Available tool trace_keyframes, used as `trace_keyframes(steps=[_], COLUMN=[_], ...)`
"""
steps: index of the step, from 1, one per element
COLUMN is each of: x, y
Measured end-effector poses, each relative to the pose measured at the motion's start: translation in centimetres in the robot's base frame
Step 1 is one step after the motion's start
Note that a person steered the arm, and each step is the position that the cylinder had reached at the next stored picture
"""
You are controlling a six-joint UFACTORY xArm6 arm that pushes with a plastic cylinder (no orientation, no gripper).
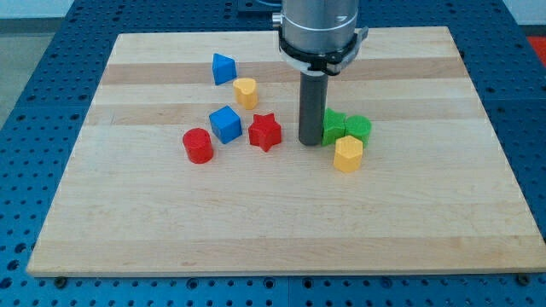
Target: Push the green star into the yellow hexagon
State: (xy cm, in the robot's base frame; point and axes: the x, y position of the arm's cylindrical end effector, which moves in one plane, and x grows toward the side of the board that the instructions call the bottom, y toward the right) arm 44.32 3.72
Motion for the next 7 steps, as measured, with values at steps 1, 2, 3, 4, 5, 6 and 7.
trace_keyframes(steps=[1,2,3,4,5,6,7], x=[0.1,-2.8,-6.5,-7.5,-7.5,-7.3,-6.5], y=[0.0,-1.6,-2.0,-0.1,0.5,0.5,1.0])
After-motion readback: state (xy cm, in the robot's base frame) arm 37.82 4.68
